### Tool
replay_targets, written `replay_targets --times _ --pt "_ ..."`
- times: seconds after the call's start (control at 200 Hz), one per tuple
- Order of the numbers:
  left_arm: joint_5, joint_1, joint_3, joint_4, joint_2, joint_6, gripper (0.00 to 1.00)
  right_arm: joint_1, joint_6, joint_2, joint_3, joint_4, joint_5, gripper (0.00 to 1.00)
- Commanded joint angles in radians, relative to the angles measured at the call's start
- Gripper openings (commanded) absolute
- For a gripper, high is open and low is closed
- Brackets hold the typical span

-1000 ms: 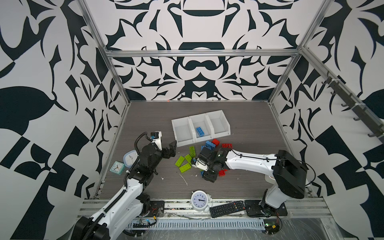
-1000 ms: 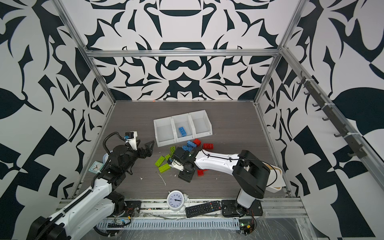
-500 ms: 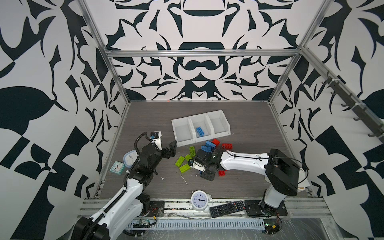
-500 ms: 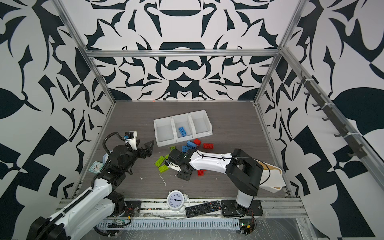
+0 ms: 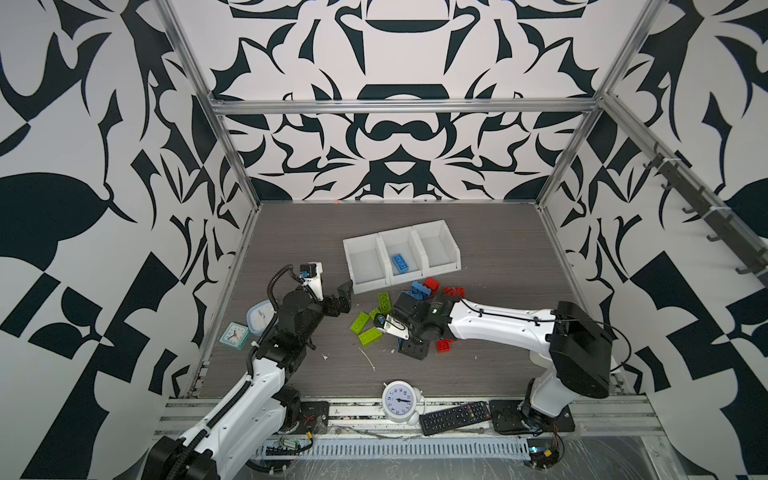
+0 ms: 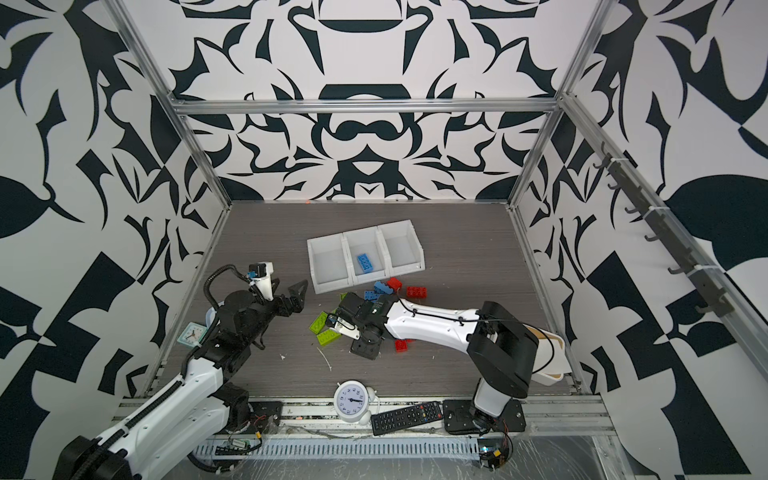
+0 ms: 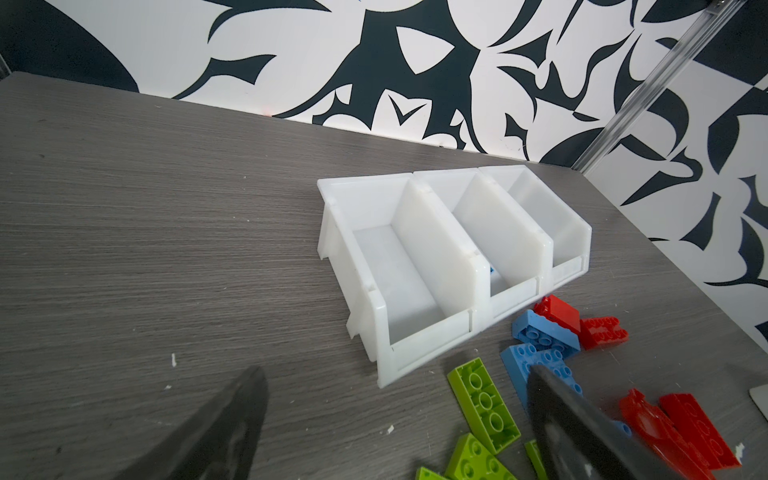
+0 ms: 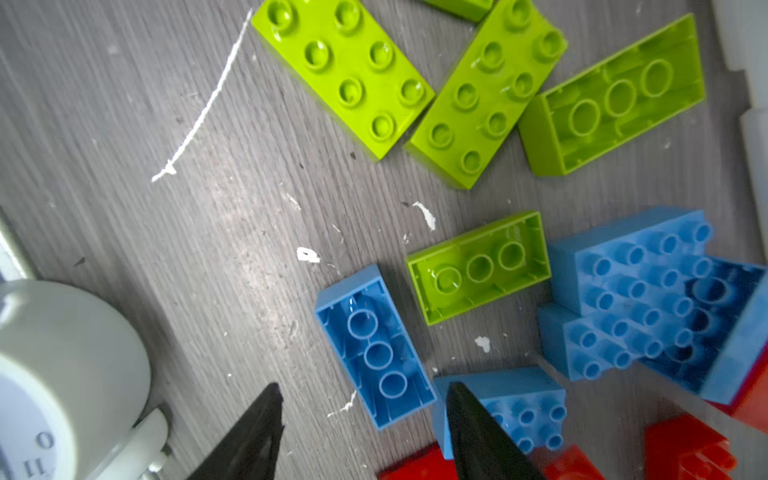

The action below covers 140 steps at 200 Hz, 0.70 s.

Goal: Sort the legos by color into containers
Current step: 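Lower the right gripper and grasp another light-blue brick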

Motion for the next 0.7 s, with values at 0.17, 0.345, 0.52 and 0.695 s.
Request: replay_targets --times 0.17,0.345,0.52,0.695 --pt "-0.012 -0.002 -0.014 -0.011 -0.014 -0.006 1.0 0.002 -0.043 0.078 0.03 0.018 0.014 0.66" --pt "-0.012 -0.002 -0.013 -0.007 -0.004 -0.006 1.0 -0.006 -0.043 0.102 0.018 0.045 0.005 0.64" --pt "-0.011 -0.001 -0.013 -0.006 -0.004 -0.006 1.0 -0.006 -0.033 0.103 0.021 0.044 0.005 0.57" --pt "-0.008 -0.002 -0.013 -0.006 -0.007 -0.006 1.0 -0.007 -0.025 0.096 0.015 0.043 -0.011 0.51"
